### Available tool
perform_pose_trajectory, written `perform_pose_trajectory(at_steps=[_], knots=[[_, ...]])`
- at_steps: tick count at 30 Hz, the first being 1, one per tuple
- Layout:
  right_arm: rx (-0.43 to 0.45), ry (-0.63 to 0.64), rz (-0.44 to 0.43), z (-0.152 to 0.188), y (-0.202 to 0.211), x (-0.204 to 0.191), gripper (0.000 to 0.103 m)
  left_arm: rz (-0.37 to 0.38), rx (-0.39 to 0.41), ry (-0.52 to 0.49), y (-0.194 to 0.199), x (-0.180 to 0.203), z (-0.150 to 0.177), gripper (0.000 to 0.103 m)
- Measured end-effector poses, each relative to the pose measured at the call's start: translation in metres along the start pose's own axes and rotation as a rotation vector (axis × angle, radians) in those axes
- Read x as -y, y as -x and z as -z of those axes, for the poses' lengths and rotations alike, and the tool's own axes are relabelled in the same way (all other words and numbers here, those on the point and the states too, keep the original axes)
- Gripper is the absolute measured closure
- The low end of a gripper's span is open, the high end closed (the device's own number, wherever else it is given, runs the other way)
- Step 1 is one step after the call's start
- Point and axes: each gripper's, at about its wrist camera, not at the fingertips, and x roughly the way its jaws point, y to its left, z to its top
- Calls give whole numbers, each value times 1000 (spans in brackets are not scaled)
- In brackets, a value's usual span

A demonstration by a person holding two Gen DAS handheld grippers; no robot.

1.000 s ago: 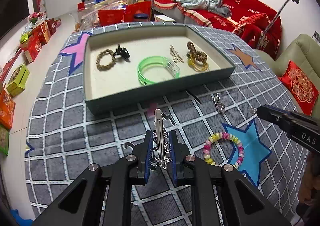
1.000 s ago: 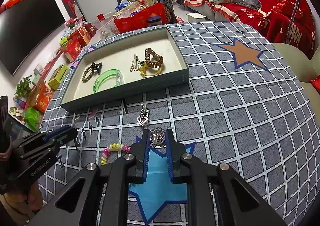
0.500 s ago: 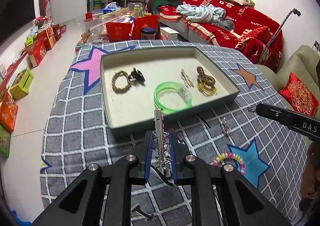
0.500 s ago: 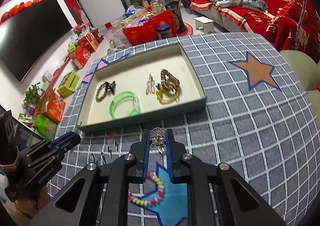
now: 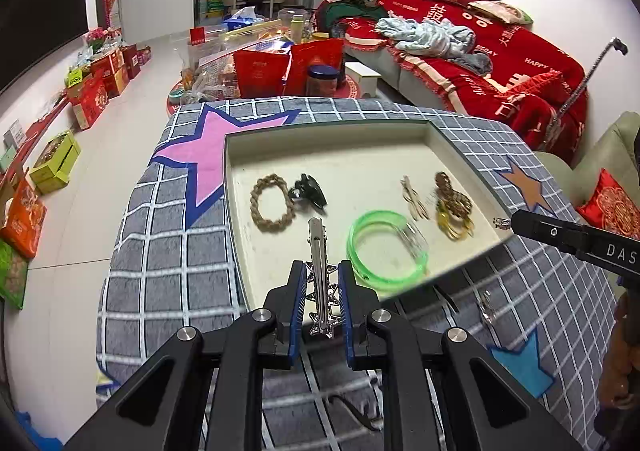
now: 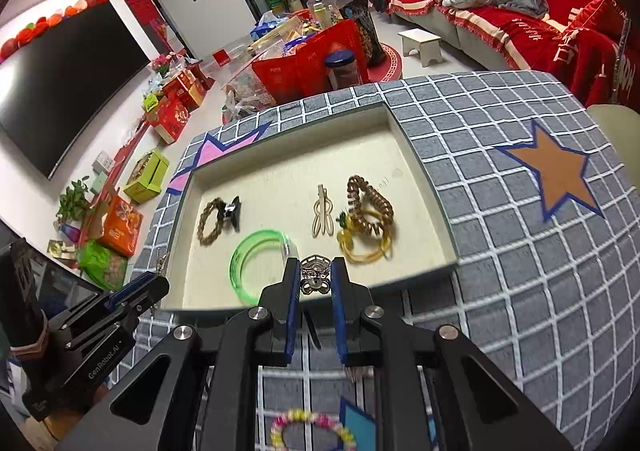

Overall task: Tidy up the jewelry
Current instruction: 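Carry the silver pendant and hair stick over the tray, then open both grippers to drop the pendant and hair stick in the tray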

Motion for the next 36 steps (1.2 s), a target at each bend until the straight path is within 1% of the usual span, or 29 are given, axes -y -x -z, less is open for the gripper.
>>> perform_pose_trajectory(at_steps=[7, 15, 20, 23, 29, 36], knots=[[-32, -49, -32, -13, -28, 7, 86, -33, -11, 2, -23, -1, -16, 69], [-78, -52, -21, -15, -57, 10, 86, -75, -43, 3, -48, -4, -22, 69], [-89, -26, 19, -18, -74, 8, 86, -102, -50, -17, -58, -1, -27, 69], [-82, 13, 59, -21, -81, 6, 86, -117, -56, -19, -64, -1, -27, 69], [-67, 83, 117, -28, -88, -4, 86, -138, -78, -22, -73, -2, -26, 69], [-56, 128, 154, -25, -89, -11, 86, -157, -101, -18, -81, -3, -23, 69]])
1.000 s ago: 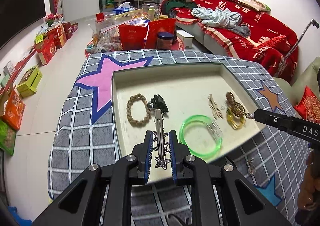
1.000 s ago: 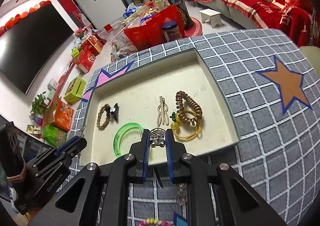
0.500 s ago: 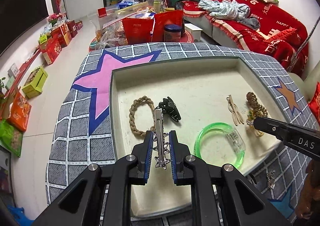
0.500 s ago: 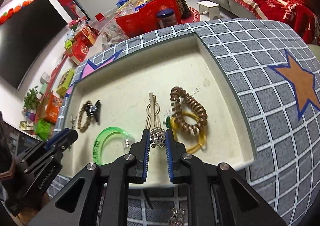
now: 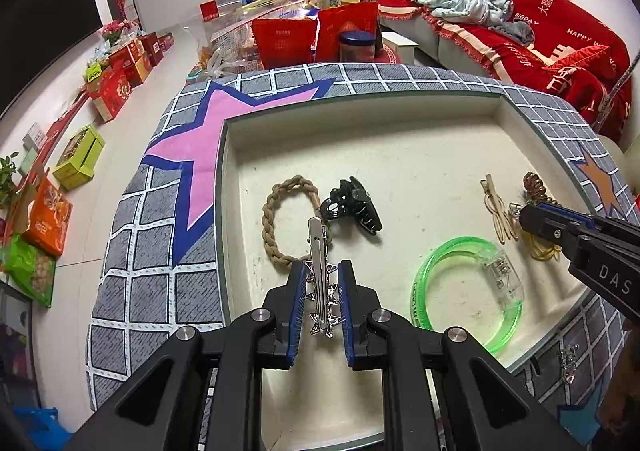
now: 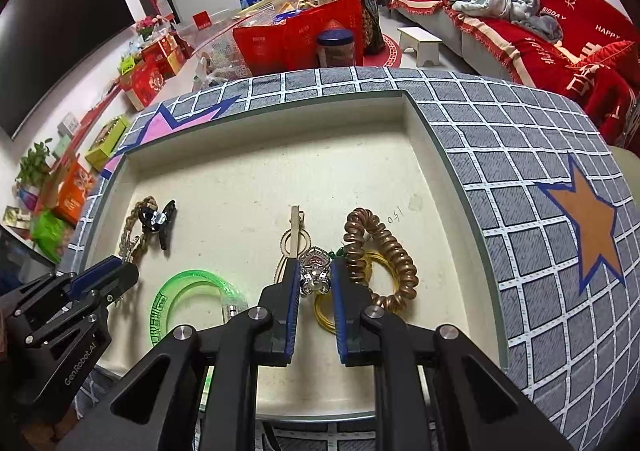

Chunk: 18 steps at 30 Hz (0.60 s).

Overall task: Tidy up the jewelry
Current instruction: 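Open both grippers to drop the pendant and hair stick in the tray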

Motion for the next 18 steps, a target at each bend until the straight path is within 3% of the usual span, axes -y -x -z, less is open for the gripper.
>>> perform_pose_trajectory(at_steps=[11, 15, 18], knots=[[-29, -13, -7, 6, -3, 2, 83, -7, 0, -17, 1, 6, 3, 69], [-17, -30, -35, 6, 3, 4, 52, -6, 20, -12, 8, 7, 3, 69], [-5, -32, -45, 6, 9, 1, 47, -14, 48, -8, 14, 6, 3, 69]])
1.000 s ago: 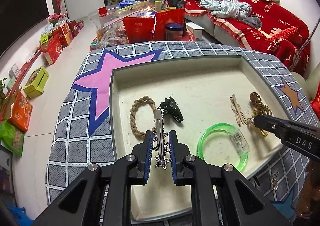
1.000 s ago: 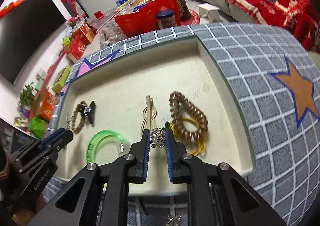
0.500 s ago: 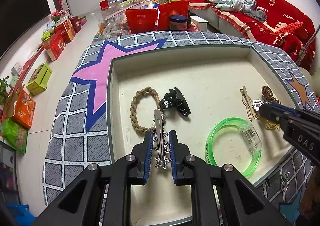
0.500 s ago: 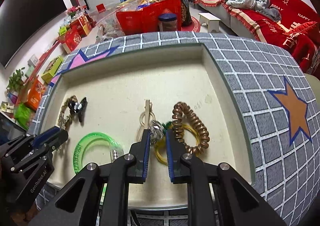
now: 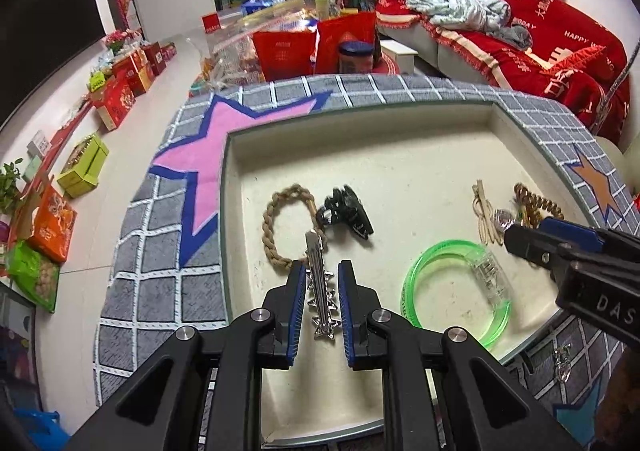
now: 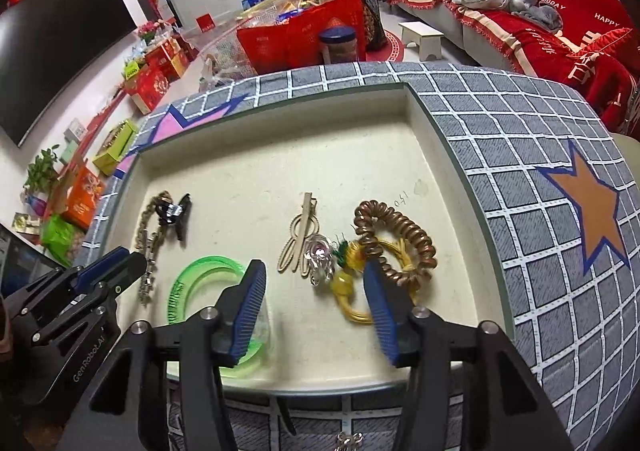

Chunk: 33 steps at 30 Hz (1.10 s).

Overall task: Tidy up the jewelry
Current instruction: 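Open both grippers to drop the pendant and hair stick in the tray, then withdraw both tools from the tray back over the table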

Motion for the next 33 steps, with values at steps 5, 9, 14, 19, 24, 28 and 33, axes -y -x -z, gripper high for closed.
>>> perform_pose_trajectory(at_steps=[5, 9, 14, 19, 24, 28, 33], knots=[[20, -21, -34, 1, 12, 0, 37, -3, 10, 3, 6, 1, -2, 69], [38, -32, -38, 3, 23, 2, 37, -15, 7, -1, 5, 1, -1, 69], [69, -24, 10, 11, 37, 5, 34, 2, 12, -20, 9, 4, 1, 68], [72, -20, 40, 20, 47, 11, 34, -9, 49, -14, 18, 3, 1, 0], [74, -5, 69, 25, 52, 14, 34, -20, 96, -30, 31, 6, 0, 0], [67, -14, 54, 30, 53, 13, 33, -22, 91, -20, 36, 3, 4, 0], [67, -3, 51, 40, 58, 10, 23, -30, 87, -28, 45, 0, 14, 0]])
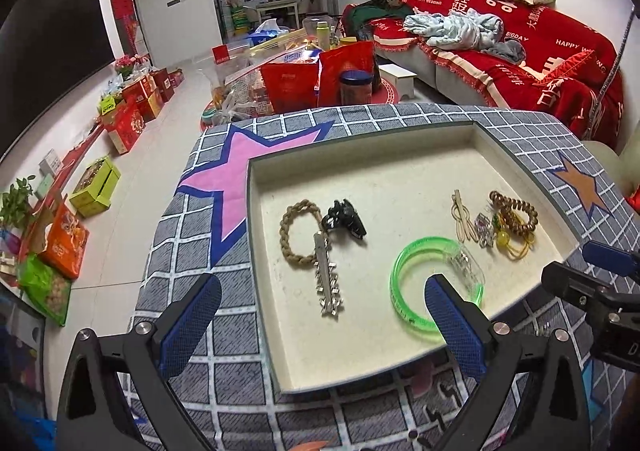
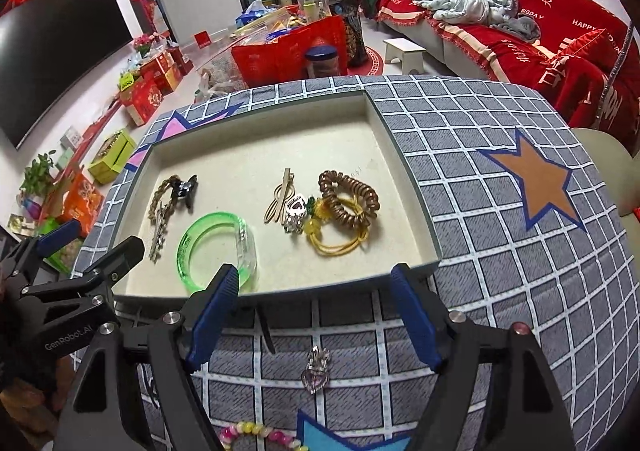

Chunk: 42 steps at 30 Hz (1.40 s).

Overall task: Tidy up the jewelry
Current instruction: 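Withdraw both tools from the tray back over the table, then grasp the purple heart pendant with the right gripper while the left grasps the pastel bead bracelet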

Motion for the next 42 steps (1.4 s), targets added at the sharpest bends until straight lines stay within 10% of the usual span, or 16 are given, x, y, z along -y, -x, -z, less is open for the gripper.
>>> perform_pose_trajectory(at_steps=[6, 9, 42], knots=[[9, -19, 6, 14, 13, 5, 21, 26, -9, 10, 16, -3, 13, 0], [3, -45, -14, 20, 18, 10, 0, 35, -14, 4, 24, -2, 22, 0], [-107, -27, -23, 63, 15, 17, 2, 166, -202, 45, 46, 46, 118, 0]])
